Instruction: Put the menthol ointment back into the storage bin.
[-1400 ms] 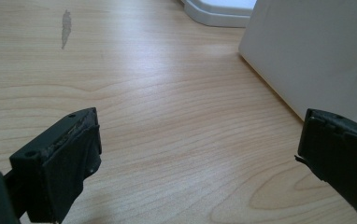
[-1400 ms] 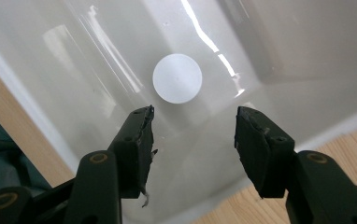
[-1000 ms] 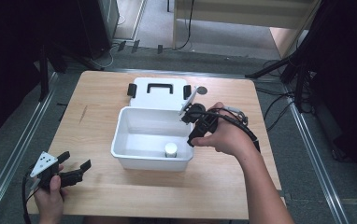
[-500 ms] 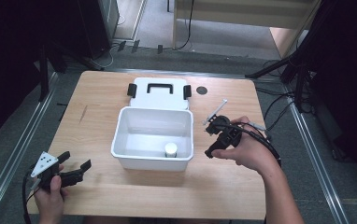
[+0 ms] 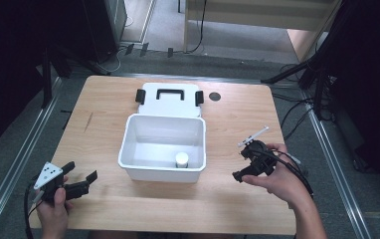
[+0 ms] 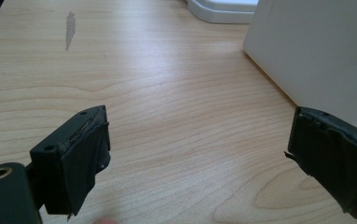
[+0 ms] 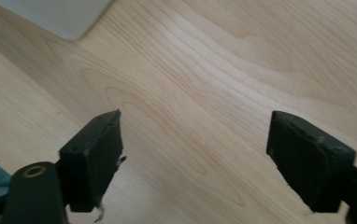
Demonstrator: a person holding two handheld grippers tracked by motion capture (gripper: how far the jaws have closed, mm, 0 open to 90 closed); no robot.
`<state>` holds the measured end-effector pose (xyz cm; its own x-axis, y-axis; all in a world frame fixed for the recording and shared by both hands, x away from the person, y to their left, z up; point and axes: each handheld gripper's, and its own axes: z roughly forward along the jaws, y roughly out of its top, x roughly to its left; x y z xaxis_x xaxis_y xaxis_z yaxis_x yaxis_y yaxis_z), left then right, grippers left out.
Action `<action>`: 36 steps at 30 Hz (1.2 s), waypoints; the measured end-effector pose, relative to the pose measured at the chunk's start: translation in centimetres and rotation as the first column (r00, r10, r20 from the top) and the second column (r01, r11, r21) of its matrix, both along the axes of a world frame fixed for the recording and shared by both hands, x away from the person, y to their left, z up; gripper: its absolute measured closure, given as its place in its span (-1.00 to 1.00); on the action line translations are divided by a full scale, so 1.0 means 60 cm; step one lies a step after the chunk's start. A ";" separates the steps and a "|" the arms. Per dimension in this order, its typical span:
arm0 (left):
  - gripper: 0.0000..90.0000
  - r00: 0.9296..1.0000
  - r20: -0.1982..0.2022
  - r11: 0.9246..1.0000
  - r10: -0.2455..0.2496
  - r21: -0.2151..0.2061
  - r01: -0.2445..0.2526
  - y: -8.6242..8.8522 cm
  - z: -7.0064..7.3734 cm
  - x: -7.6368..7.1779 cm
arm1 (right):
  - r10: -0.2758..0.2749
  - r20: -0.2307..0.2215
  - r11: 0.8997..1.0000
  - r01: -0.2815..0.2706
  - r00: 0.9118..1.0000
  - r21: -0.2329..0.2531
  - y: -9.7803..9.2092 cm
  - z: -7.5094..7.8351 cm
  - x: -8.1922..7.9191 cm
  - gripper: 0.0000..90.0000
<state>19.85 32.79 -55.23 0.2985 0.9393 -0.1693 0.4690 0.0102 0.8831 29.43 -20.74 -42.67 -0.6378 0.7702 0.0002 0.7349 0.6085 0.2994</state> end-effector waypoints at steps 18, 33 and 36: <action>-0.85 1.000 0.002 1.000 -0.001 0.022 0.001 -0.003 0.000 -0.002 | -0.227 0.177 0.965 0.197 0.958 0.175 -0.115 -0.101 -0.070 -0.93; -0.85 1.000 -0.004 0.999 0.015 0.034 -0.015 -0.004 0.001 -0.001 | -0.441 0.351 0.860 0.277 0.826 0.429 -0.215 -0.192 -0.130 -0.93; -0.85 1.000 -0.013 1.000 0.015 0.028 -0.014 -0.003 0.001 0.000 | -0.462 0.359 0.849 0.289 0.811 0.442 -0.223 -0.196 -0.133 -0.92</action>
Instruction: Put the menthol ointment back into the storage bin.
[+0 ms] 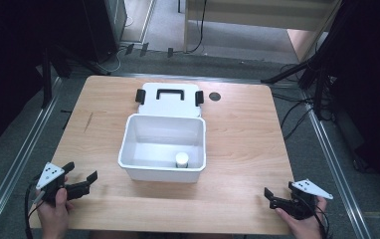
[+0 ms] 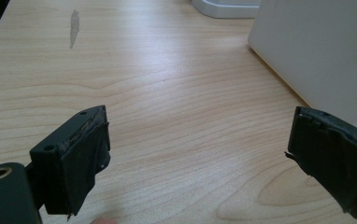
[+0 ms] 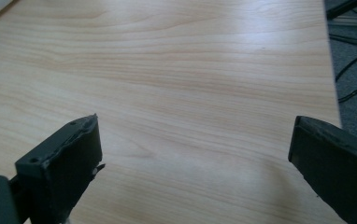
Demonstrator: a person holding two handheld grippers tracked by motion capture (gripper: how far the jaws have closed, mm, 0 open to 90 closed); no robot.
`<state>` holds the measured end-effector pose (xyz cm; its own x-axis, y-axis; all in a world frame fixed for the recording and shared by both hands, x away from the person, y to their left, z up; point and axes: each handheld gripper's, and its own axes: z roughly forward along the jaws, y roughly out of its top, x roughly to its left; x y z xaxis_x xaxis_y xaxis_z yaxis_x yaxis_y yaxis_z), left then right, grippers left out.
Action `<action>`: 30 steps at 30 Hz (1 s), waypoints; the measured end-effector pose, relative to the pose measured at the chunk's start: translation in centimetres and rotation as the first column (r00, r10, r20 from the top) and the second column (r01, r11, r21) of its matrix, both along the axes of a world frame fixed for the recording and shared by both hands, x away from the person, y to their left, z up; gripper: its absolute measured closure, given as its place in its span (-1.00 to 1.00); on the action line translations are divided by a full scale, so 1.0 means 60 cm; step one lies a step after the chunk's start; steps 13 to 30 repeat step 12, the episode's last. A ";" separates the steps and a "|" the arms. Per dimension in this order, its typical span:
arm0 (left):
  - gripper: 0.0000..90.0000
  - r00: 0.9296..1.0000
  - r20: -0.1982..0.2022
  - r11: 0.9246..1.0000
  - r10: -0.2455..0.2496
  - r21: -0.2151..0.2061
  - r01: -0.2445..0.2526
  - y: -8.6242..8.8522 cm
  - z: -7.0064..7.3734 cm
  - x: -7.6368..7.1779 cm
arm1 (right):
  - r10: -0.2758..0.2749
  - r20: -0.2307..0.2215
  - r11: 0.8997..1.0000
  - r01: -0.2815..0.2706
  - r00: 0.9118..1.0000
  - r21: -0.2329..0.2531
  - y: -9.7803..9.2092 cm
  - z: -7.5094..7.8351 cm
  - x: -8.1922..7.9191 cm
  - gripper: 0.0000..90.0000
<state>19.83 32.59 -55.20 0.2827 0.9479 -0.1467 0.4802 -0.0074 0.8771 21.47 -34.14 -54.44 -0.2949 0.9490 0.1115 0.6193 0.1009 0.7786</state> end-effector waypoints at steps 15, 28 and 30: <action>-0.85 1.000 -0.009 1.000 0.024 -0.002 -0.024 0.001 0.000 0.001 | -0.060 0.074 0.993 0.052 0.995 0.105 -0.018 -0.005 -0.009 -0.78; -0.85 1.000 -0.009 1.000 0.024 -0.002 -0.024 0.001 0.000 0.001 | -0.060 0.074 0.993 0.052 0.995 0.105 -0.018 -0.005 -0.009 -0.78; -0.85 1.000 -0.009 1.000 0.024 -0.002 -0.024 0.001 0.000 0.001 | -0.060 0.074 0.993 0.052 0.995 0.105 -0.018 -0.005 -0.009 -0.78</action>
